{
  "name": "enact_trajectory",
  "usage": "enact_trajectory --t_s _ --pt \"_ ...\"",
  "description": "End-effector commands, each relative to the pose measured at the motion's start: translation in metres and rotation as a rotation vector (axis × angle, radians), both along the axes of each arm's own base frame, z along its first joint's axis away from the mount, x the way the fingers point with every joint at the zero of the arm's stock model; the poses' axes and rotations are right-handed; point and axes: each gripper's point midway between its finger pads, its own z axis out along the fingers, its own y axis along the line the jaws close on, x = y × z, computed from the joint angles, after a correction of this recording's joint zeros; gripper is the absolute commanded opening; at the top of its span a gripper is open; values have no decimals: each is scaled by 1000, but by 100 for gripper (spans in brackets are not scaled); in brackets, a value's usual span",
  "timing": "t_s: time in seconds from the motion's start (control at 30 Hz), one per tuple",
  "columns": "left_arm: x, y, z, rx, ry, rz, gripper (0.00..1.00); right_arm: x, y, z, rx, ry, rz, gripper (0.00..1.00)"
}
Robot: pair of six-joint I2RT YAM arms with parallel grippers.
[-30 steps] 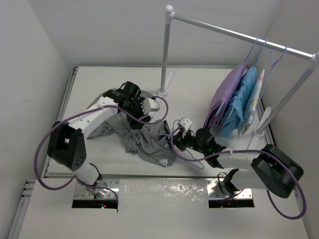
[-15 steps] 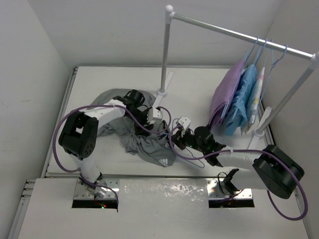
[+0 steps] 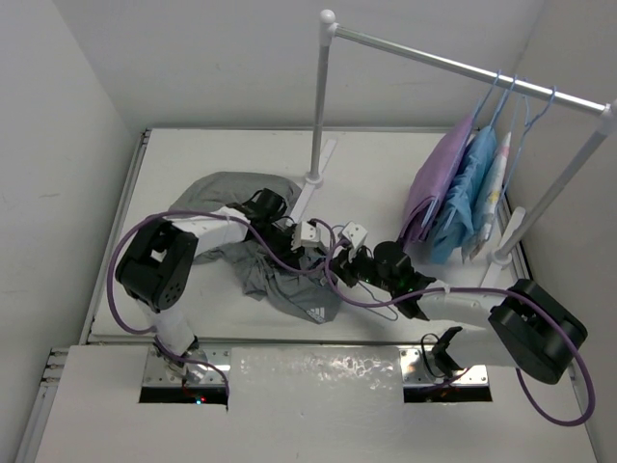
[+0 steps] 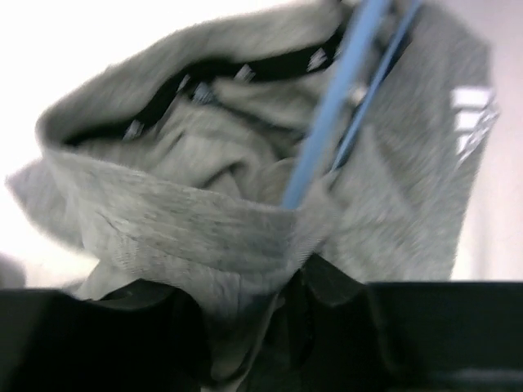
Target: Place the t-shirt on the hanger
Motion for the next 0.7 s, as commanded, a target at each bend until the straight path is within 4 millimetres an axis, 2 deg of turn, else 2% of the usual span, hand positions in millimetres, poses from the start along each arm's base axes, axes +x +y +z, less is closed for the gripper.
enact_trajectory --t_s 0.0,0.1,0.13,0.17,0.23,0.43,0.47,0.5,0.57,0.6,0.63,0.67 --pt "-14 -32 32 -137 -32 -70 30 15 18 35 52 -91 27 0" --pt "-16 -38 45 -177 -32 -67 15 17 22 43 51 -108 37 0" --pt "-15 -38 49 -180 -48 -63 6 18 23 47 58 -114 38 0" --pt "-13 -38 51 -177 -58 -58 3 17 23 48 61 -115 44 0" --pt "-10 -34 53 -160 -71 -43 0 15 25 51 68 -117 55 0" --pt "0 -16 66 -105 -88 25 0 17 22 53 50 -100 36 2" --pt "-6 -10 65 -74 -71 21 0 18 22 54 44 -97 33 6" --pt "-4 -7 71 -66 -99 6 0 16 20 51 26 -76 32 21" --pt "-6 4 80 -12 -119 3 0 17 20 55 21 -63 24 36" --pt "-6 8 82 9 -149 -20 0 15 19 51 8 -43 24 48" --pt "-1 17 87 50 -198 -14 0 15 20 56 13 -41 26 52" --pt "-1 23 88 82 -219 -14 0 13 18 52 -3 -23 28 56"
